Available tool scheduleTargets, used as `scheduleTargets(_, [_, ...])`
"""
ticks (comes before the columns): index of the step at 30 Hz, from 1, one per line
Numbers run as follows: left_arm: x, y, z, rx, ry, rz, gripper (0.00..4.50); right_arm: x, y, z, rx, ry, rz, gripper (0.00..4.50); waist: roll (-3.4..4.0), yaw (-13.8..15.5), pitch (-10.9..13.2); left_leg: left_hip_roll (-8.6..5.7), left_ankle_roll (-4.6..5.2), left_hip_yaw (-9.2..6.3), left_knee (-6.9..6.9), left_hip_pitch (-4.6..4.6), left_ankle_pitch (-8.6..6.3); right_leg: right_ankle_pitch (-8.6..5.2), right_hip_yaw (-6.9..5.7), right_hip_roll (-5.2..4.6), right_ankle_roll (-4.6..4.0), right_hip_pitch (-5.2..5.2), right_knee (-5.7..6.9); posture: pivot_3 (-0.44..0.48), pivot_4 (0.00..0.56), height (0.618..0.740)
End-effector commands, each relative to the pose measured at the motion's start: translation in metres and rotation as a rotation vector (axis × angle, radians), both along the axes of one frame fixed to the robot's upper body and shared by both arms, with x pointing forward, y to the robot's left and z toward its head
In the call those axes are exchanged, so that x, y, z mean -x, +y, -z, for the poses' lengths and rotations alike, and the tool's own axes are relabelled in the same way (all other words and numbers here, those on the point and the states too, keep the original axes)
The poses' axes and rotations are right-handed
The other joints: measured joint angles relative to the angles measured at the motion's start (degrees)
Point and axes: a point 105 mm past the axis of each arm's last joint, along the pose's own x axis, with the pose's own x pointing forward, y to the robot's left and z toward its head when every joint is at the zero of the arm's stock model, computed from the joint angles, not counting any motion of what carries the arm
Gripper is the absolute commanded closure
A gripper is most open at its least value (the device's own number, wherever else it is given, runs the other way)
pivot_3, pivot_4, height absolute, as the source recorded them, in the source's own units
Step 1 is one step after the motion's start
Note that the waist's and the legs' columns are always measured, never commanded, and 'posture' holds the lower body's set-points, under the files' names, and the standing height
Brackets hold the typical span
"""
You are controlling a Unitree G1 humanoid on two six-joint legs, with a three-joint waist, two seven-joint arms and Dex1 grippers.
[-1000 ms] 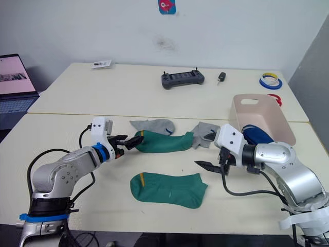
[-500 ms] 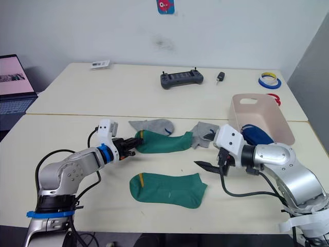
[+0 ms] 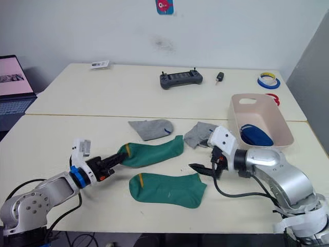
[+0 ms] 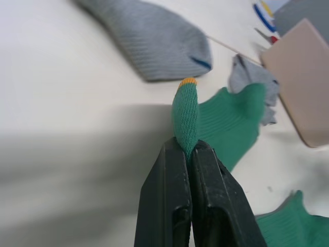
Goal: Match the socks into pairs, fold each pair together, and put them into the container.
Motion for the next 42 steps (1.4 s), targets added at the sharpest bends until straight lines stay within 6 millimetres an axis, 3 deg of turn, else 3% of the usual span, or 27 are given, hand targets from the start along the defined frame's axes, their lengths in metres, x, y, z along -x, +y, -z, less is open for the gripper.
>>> scheduleTargets(1, [0.001,0.02,-0.003,-0.018,-0.024,-0.08,4.47,0.002,0.007,-0.002,-0.012,0.019,0.008,0.0,0.0,0.01,0.0,0.0,0.0,0.0,0.0,-0.02,0.0,0.0,0.0,0.0,0.0,-0.04,0.0,0.0,0.15,0.74])
scheduleTargets(4, [0.005,0.031,0.002,-0.033,-0.011,-0.111,4.47,0.001,0.013,-0.001,-0.028,0.046,0.024,0.0,0.0,0.0,0.0,-0.01,0.01,0.0,-0.01,-0.01,0.0,0.0,0.01,0.0,0.0,-0.03,0.01,0.0,0.15,0.74])
scheduleTargets(10, [0.008,0.033,0.003,-0.048,-0.027,-0.098,4.47,-0.008,0.039,-0.004,-0.093,0.101,0.04,0.0,0.0,-0.08,0.0,0.02,0.01,0.01,-0.07,0.0,0.0,0.0,0.01,0.01,-0.01,-0.09,0.02,0.0,0.15,0.74])
scheduleTargets(18, [0.005,0.032,0.003,-0.06,-0.044,-0.097,4.47,-0.045,0.077,0.013,-0.182,0.233,0.182,0.0,0.0,-0.2,0.0,0.01,0.0,0.03,-0.08,-0.02,0.0,0.0,0.02,0.0,-0.01,-0.12,0.05,0.0,0.15,0.74])
scheduleTargets(24, [0.005,0.032,0.003,-0.064,-0.054,-0.102,4.47,-0.062,0.083,0.027,-0.193,0.276,0.27,0.0,-0.01,-0.16,-0.01,-0.01,0.0,0.06,-0.07,-0.01,0.0,0.01,0.03,-0.02,-0.02,-0.13,0.05,0.0,0.15,0.74])
scheduleTargets(32, [0.005,0.029,0.004,-0.064,-0.054,-0.099,4.47,-0.066,0.098,0.026,-0.314,0.378,0.286,0.0,-0.01,-0.26,-0.01,0.03,0.01,0.06,-0.12,0.0,-0.01,0.01,0.02,0.01,-0.02,-0.17,0.08,0.0,0.15,0.74])
scheduleTargets(35, [0.005,0.029,0.004,-0.065,-0.054,-0.098,4.5,-0.071,0.099,0.025,-0.351,0.391,0.3,0.63,-0.01,-0.28,-0.01,0.03,0.01,0.05,-0.12,0.0,-0.01,0.01,0.02,0.01,-0.02,-0.17,0.08,0.0,0.15,0.74])
scheduleTargets(42, [0.004,0.028,0.005,-0.067,-0.056,-0.097,4.5,-0.077,0.1,0.025,-0.391,0.413,0.316,3.12,0.0,-0.31,0.0,0.03,0.02,0.06,-0.13,0.0,-0.01,0.01,0.02,0.01,-0.02,-0.17,0.08,0.0,0.15,0.74])
